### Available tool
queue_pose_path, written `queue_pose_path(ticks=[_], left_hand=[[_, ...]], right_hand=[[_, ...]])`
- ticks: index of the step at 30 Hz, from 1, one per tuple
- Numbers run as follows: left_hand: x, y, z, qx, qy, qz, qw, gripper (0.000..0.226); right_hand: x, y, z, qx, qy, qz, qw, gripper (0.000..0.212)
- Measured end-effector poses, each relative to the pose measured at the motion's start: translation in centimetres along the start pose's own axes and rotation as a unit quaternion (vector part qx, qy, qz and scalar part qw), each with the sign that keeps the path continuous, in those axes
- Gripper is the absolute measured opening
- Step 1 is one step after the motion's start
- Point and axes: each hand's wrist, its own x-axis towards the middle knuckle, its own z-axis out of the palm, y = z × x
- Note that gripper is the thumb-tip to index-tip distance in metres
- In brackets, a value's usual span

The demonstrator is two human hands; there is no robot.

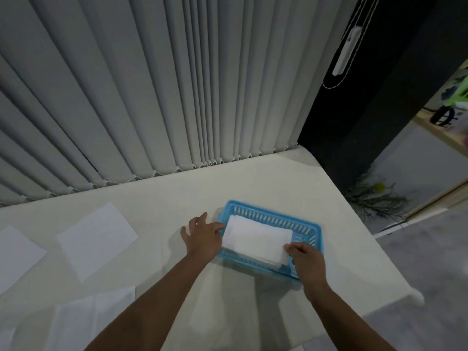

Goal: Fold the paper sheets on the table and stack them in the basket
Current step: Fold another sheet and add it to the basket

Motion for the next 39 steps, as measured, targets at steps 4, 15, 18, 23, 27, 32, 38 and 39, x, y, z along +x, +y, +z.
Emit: queue_pose_path(ticks=[4,15,18,23,27,32,38,39], left_hand=[[-0.3,0.2,0.4,0.037,-0.010,0.016,0.999,0.038],[-0.3,0.1,0.4,0.056,-0.020,0.047,0.997,0.042],[-0.3,0.3,0.3,0.047,-0.017,0.051,0.997,0.041],[-0.4,0.1,0.5,0.039,-0.005,0.060,0.997,0.041],[-0.6,0.0,0.7,0.002,0.022,0.075,0.997,0.043],[-1.2,0.2,0.9,-0.004,0.094,0.165,0.982,0.044],[-1.0,0.8,2.6,0.156,-0.001,0.263,0.952,0.081],[-0.9,0.8,3.0,0.174,-0.014,0.272,0.946,0.085]], right_hand=[[0.1,-0.4,0.3,-0.010,-0.006,-0.016,1.000,0.018],[-0.1,-0.9,0.9,-0.028,-0.014,-0.011,0.999,0.022],[-0.1,-0.8,0.8,-0.043,-0.012,-0.011,0.999,0.019],[-0.3,-0.5,0.7,-0.063,-0.017,-0.012,0.998,0.015],[-0.2,0.1,0.2,-0.068,-0.018,-0.016,0.997,0.008],[-0.3,0.6,0.1,-0.085,-0.019,-0.016,0.996,0.014],[-0.6,1.1,1.5,-0.383,-0.011,-0.290,0.877,0.047],[-0.6,1.1,1.9,-0.432,-0.051,-0.309,0.846,0.059]])
